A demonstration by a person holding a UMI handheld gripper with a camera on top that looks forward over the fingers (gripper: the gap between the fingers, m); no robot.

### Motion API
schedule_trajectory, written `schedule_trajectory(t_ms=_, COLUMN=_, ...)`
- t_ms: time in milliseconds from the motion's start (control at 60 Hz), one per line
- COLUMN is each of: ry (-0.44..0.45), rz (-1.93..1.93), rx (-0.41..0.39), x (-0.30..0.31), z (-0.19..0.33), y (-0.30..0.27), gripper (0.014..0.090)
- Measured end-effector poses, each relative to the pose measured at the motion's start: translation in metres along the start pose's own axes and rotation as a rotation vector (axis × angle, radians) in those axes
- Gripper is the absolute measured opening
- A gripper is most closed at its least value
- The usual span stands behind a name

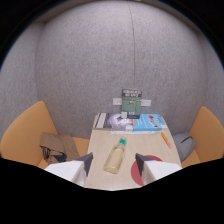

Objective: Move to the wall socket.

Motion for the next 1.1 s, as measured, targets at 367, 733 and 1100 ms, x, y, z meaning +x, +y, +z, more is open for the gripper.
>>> schedule_trajectory(t_ms=367, ry=0.018, rz=-0.007, rx=0.016, x=0.017, z=-0.002, y=0.006, gripper=0.0875)
schedule_trajectory(t_ms=733, ry=0.089, rz=-0.013, rx=0.043, x=0.074, z=-0.013, y=0.012, gripper=0.0875)
schedule_trajectory(t_ms=1100, ry=0.159, rz=0.013, rx=0.046, x=0.13, z=-0.016, y=0.023, gripper=0.0872)
